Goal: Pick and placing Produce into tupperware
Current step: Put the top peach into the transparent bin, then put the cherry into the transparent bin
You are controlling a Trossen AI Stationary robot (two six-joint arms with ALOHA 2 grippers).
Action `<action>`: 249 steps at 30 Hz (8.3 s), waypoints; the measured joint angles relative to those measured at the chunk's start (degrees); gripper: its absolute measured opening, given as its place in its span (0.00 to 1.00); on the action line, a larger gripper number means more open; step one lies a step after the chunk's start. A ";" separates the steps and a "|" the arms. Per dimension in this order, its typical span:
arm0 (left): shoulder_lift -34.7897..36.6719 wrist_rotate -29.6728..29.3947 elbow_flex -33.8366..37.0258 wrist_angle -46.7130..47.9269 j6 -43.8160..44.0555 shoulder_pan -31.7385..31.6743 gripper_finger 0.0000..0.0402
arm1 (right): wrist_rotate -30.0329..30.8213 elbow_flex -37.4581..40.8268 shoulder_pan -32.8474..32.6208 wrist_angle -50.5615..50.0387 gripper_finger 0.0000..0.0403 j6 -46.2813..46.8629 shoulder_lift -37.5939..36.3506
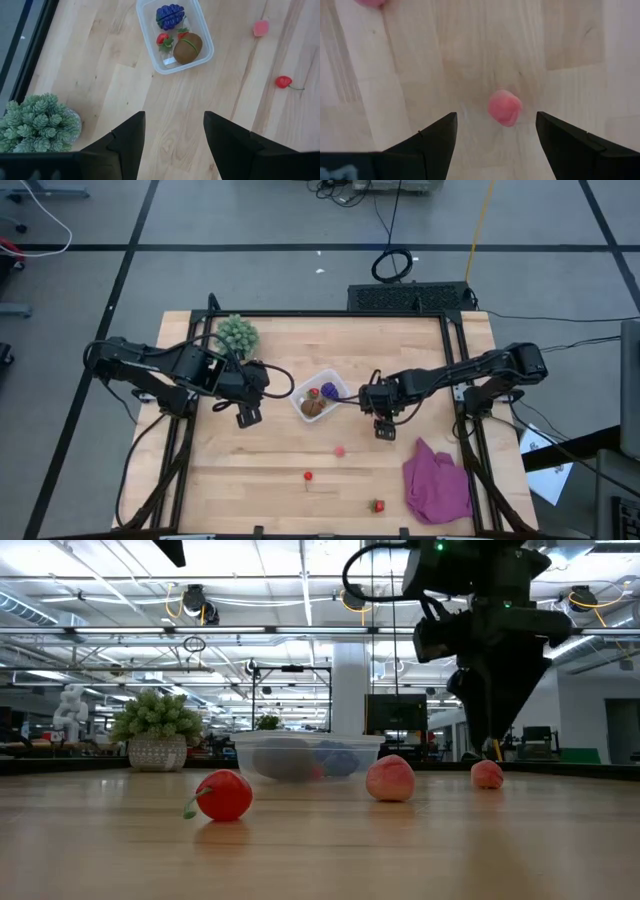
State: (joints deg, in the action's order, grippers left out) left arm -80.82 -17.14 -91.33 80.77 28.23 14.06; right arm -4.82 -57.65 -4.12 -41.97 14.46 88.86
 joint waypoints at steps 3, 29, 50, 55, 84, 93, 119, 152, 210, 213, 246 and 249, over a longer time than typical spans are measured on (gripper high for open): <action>0.00 0.01 0.01 -0.04 0.02 0.00 0.52 | -0.01 1.08 0.02 1.44 0.65 0.06 0.00; 0.00 0.01 0.01 -0.57 0.55 0.00 0.52 | -0.04 3.44 0.02 7.05 0.65 0.76 0.00; 0.00 0.49 0.01 -0.92 0.52 0.00 0.52 | -0.06 3.44 0.02 6.74 0.65 2.23 1.70; -0.01 0.51 0.01 -0.93 0.52 0.01 0.52 | -0.17 3.46 0.59 7.05 0.65 1.87 2.99; -0.02 0.56 0.00 -1.11 0.53 0.00 0.52 | -0.54 3.39 1.01 7.45 0.43 0.81 7.41; -0.02 0.56 0.01 -1.40 0.52 0.02 0.52 | -1.16 3.33 1.01 7.28 0.27 0.92 7.02; -0.02 0.51 0.01 -1.50 -2.85 0.00 0.52 | -2.60 -12.23 7.66 26.80 0.28 -10.56 8.17; -0.12 0.01 0.01 -2.61 -3.95 -0.11 0.52 | -7.50 -12.99 10.16 30.68 0.48 -16.53 15.40; -24.99 18.58 24.75 -63.37 6.59 10.60 0.52 | 10.60 -19.64 5.03 10.00 0.47 -16.18 -12.74; -24.99 18.54 24.75 -63.32 6.63 10.60 0.52 | 10.58 -19.64 5.03 9.98 0.47 -16.53 -12.74; -29.14 17.08 24.70 -65.97 6.80 12.00 0.52 | 10.56 -19.67 5.05 10.81 0.47 -16.65 -12.74; -30.34 17.05 24.64 -66.27 6.85 12.00 0.52 | 10.57 -19.67 5.05 10.88 0.47 -16.66 -12.74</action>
State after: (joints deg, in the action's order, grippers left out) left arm -111.16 -0.09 -66.69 14.50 35.08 26.06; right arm 5.75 -77.32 0.93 -31.09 -2.20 76.12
